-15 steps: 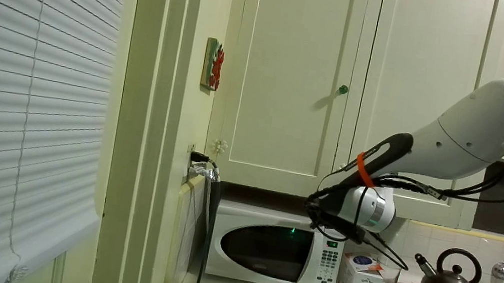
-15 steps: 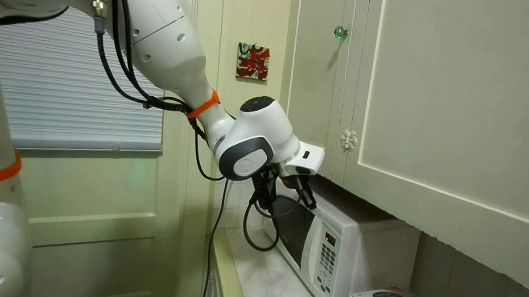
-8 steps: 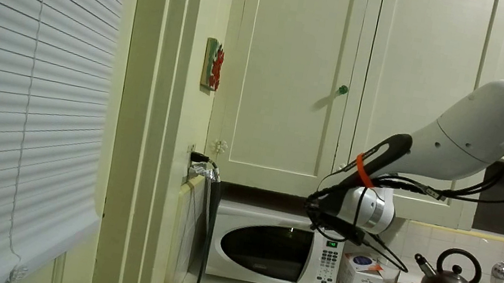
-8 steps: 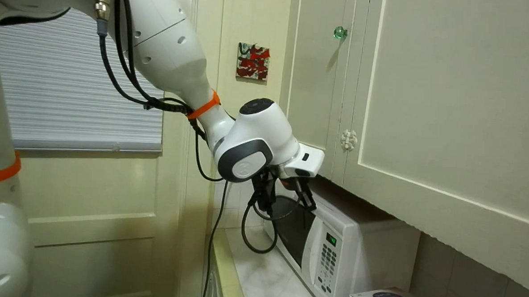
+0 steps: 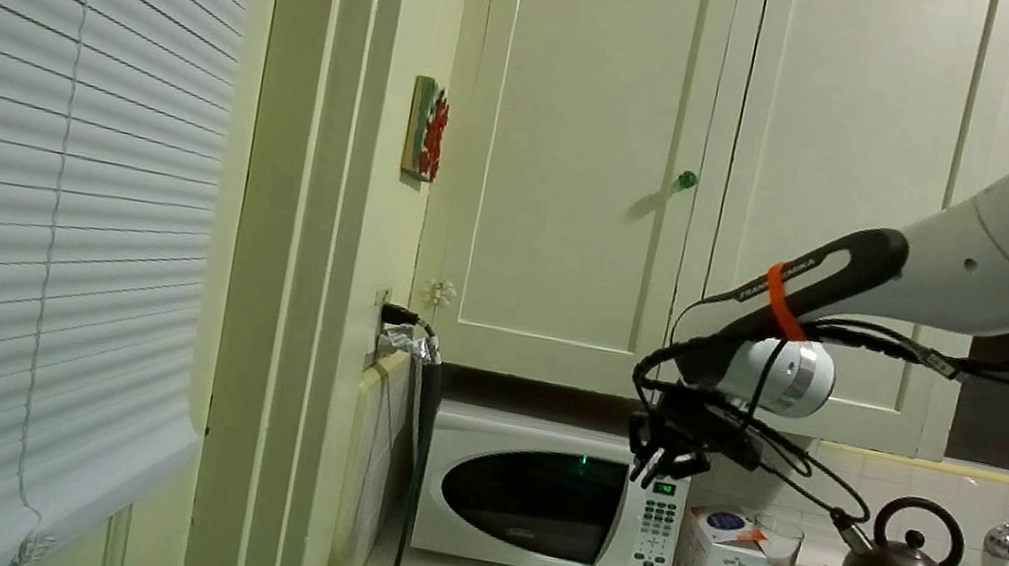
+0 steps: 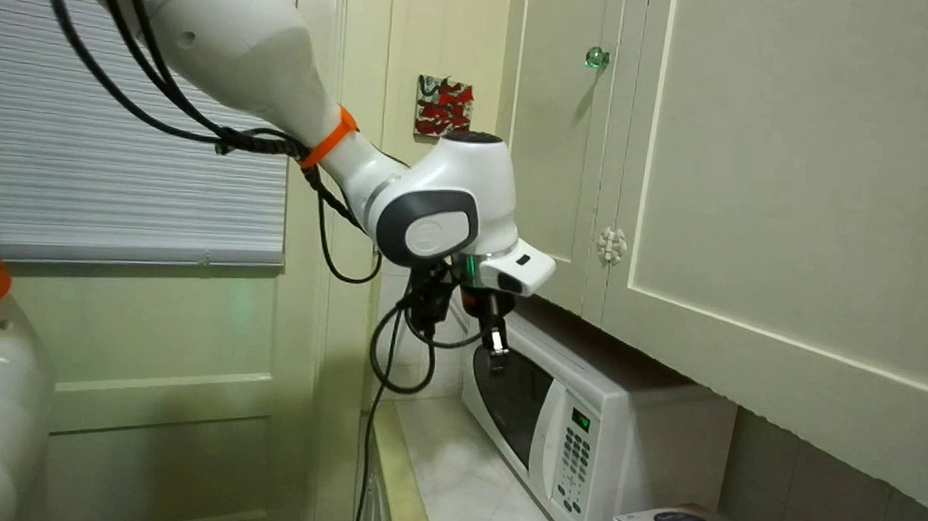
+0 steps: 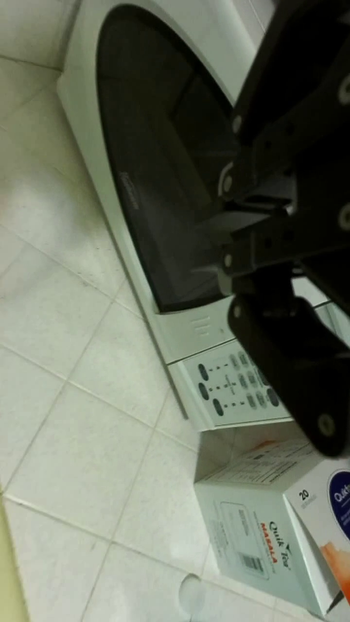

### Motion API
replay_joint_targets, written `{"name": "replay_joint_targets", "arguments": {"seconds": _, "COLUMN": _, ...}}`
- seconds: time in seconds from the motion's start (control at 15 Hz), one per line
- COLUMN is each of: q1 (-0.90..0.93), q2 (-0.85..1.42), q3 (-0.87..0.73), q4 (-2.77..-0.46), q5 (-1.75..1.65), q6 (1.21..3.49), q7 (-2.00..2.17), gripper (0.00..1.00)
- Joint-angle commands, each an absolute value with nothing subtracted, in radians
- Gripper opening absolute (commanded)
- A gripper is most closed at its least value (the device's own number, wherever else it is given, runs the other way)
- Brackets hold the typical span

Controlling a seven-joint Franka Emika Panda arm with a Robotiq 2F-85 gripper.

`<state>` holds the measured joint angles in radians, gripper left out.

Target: Close the microwave door.

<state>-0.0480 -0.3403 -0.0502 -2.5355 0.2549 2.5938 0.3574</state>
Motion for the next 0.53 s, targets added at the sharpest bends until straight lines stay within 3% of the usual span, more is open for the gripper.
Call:
{"name": "replay_joint_targets", "arguments": {"seconds": 0.0, "q1": -0.095, "q2": -0.521, "q3": 0.009, "q4": -2.543, "q5": 0.185, "q6": 2.315, "q7": 0.464, "gripper": 0.49}}
{"name": "replay_joint_targets", "arguments": {"seconds": 0.47, "q1": -0.134, "q2": -0.643, "q3": 0.053, "q4": -2.291, "q5": 0.022, "q6": 1.749, "q7": 0.44, "gripper": 0.99}}
